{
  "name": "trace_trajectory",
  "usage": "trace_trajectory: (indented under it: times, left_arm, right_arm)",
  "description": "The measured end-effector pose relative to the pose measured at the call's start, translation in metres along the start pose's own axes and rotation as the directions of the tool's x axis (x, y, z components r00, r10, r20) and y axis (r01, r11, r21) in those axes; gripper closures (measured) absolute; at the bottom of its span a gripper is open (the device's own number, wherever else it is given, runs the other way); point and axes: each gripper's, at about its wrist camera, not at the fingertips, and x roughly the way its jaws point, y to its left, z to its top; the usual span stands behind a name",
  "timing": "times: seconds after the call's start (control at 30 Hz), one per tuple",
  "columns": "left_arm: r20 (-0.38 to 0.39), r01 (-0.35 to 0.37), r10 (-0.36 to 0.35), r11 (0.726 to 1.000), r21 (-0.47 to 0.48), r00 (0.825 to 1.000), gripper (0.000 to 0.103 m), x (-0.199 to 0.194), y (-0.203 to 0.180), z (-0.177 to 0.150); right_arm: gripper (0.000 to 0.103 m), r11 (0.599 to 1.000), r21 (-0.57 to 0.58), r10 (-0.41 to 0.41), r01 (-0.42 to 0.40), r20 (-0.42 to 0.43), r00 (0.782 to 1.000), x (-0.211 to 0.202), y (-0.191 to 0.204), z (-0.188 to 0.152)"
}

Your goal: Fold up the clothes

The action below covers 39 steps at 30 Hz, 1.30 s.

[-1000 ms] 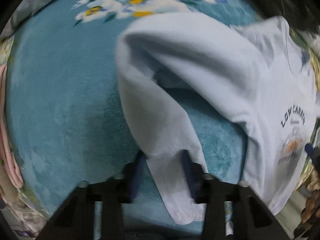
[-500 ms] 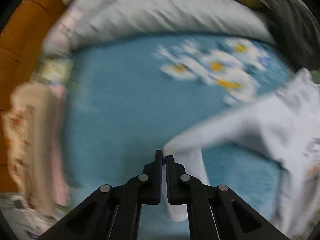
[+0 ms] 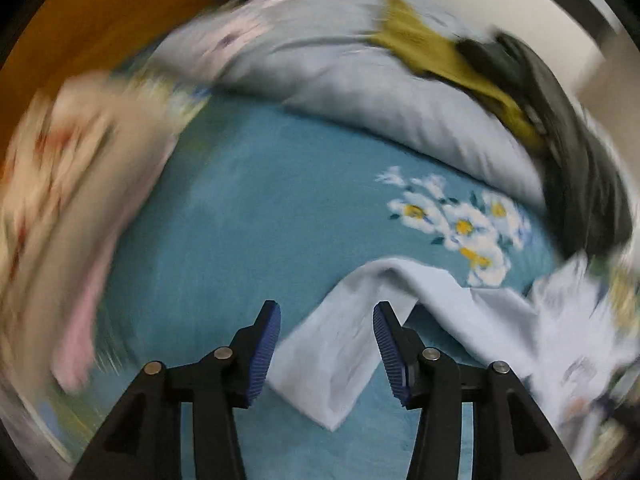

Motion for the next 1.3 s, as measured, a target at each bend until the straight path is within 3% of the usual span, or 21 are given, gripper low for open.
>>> trace_trajectory:
  times: [0.13,0.23,0.3,0.47,0.53,0.57,0.67,0.8,0.87,0.97,1.17,1.3]
  left_arm:
    - [-0.097,0.082,-0.103,0.976,-0.201,0.99,0.051,0.019,0.048,-0.025]
    - [-0.157,0.135,-0.179,0.957,-0.255,0.971,0.051,0.032,0.058,-0.032]
    - [-0.212,0.146,-0.202,0.956,-0.254,0.956,0.051,0.047,0.056,-0.032]
    - [-0.259,0.103,-0.145,0.981,-0.167,0.955,0.054,0.06,0.041,-0.026]
    - [-0.25,0.124,-0.151,0.985,-0.12,0.956,0.096,0.057,0.032,-0.024]
    - [-0.248,0.13,-0.151,0.987,-0.099,0.957,0.1,0.056,0.028,-0.023]
    - [-0.202,0.14,-0.149,0.988,-0.06,0.968,0.1,0.044,0.022,-0.02]
    - [-0.106,0.056,-0.062,0.997,-0.052,0.992,0.101,0.017,0.046,-0.003]
    - [-0.05,0.005,-0.01,0.996,-0.085,0.999,0.101,-0.003,0.067,0.006]
    - [-0.002,-0.013,0.012,0.991,-0.137,1.0,0.101,-0.022,0.094,0.019]
    - [-0.02,-0.104,0.103,0.994,-0.044,0.995,0.101,-0.014,0.088,0.027]
    - [-0.098,-0.211,0.211,0.977,0.009,0.973,0.101,0.017,0.084,0.007]
  right_arm:
    - [0.062,1.0,-0.008,0.0,0.0,-0.011,1.0,0.006,0.005,0.0]
    - [0.062,1.0,-0.021,0.001,-0.002,-0.021,1.0,0.01,0.012,-0.002]
    - [0.062,1.0,-0.023,0.005,-0.005,-0.022,1.0,0.011,0.015,-0.003]
    - [0.062,0.999,-0.038,0.01,-0.01,-0.008,1.0,0.005,0.023,-0.005]
    - [0.062,0.999,-0.032,0.008,-0.008,-0.005,1.0,0.003,0.022,-0.006]
    - [0.062,1.0,-0.027,0.008,-0.008,-0.005,1.0,0.003,0.021,-0.007]
    - [0.062,1.0,-0.012,0.009,-0.009,-0.004,1.0,0.003,0.018,-0.008]
    - [0.062,1.0,-0.005,0.006,-0.006,-0.006,1.0,0.003,0.015,-0.01]
    - [0.062,1.0,-0.003,0.004,-0.004,-0.007,1.0,0.003,0.013,-0.01]
    - [0.062,1.0,0.014,0.006,-0.006,-0.01,1.0,0.005,0.009,-0.01]
    - [0.062,1.0,0.011,0.017,-0.017,-0.021,1.0,0.009,0.01,-0.011]
    - [0.062,1.0,0.01,0.014,-0.014,-0.015,1.0,0.004,0.007,-0.011]
